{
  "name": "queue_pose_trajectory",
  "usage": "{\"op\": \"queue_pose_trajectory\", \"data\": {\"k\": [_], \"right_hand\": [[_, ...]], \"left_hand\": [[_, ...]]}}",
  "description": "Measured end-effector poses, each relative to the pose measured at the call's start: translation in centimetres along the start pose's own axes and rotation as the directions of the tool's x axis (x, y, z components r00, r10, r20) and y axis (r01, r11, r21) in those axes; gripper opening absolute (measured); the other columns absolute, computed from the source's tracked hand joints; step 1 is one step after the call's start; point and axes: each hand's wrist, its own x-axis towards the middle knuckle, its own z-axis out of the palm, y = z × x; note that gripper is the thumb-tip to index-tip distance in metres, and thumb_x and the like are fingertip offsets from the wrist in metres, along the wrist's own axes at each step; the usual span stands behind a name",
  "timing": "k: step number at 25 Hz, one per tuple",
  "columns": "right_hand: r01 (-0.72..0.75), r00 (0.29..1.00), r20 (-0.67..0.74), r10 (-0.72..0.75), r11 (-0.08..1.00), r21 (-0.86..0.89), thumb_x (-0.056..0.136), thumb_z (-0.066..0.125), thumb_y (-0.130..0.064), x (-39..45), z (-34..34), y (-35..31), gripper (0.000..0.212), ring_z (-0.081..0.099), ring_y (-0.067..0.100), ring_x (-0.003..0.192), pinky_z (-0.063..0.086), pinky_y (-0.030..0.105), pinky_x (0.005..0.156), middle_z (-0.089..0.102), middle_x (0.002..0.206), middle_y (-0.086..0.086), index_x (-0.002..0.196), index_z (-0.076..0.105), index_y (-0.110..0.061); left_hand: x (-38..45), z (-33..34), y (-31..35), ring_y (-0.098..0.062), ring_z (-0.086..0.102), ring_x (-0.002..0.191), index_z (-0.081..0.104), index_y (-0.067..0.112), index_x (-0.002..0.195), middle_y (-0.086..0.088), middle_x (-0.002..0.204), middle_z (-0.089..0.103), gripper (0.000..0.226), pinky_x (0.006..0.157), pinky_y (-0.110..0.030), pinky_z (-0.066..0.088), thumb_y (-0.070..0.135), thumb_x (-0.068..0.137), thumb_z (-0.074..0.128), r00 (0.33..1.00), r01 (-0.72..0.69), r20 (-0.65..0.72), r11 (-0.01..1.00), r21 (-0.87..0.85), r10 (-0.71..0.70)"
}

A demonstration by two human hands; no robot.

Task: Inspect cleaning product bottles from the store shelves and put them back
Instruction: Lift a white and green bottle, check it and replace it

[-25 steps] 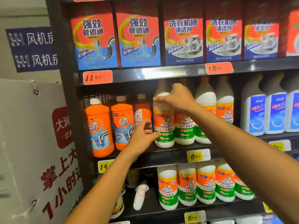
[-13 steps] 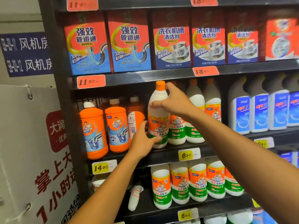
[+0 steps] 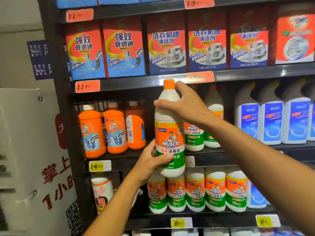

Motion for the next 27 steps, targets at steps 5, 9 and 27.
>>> {"op": "queue_pose_trajectory", "data": {"k": [5, 9, 27], "right_hand": [[-0.197, 0.961, 0.244, 0.133, 0.944, 0.264, 0.078, 0.069, -0.064, -1.7, -3.5, 2.1, 0.048, 0.071, 0.01, 0.086, 0.059, 0.027, 0.07, 0.068, 0.104, -0.001, 0.106, 0.054, -0.027], [-0.462, 0.879, 0.442, 0.179, 0.551, 0.695, 0.084, 0.065, -0.051, -4.8, -4.7, 4.5, 0.038, 0.075, 0.021, 0.076, 0.061, 0.035, 0.065, 0.076, 0.088, 0.007, 0.104, 0.063, -0.019], [-0.579, 0.815, 0.539, 0.211, 0.32, 0.75, 0.09, 0.063, -0.049, -10.2, -8.5, 8.0, 0.041, 0.074, 0.026, 0.078, 0.06, 0.04, 0.066, 0.076, 0.09, 0.011, 0.112, 0.065, -0.014]], "left_hand": [[-2.5, 7.7, -0.9, -0.032, 0.07, 0.095, 0.061, 0.011, 0.119, -0.016, 0.107, 0.073, 0.078, 0.076, -0.043, 0.059, 0.034, 0.05, 0.088, 0.984, 0.036, -0.16, 0.967, -0.254, -0.078], [-4.0, 12.0, -0.4, -0.027, 0.073, 0.09, 0.063, 0.011, 0.119, -0.016, 0.107, 0.074, 0.077, 0.069, -0.038, 0.059, 0.037, 0.051, 0.089, 0.967, 0.106, -0.192, 0.953, -0.285, -0.165], [-6.0, 19.2, -1.8, -0.03, 0.072, 0.091, 0.073, 0.014, 0.114, -0.018, 0.108, 0.072, 0.074, 0.083, -0.046, 0.058, 0.065, 0.061, 0.081, 0.947, 0.226, -0.085, 0.831, -0.508, -0.31]]}}
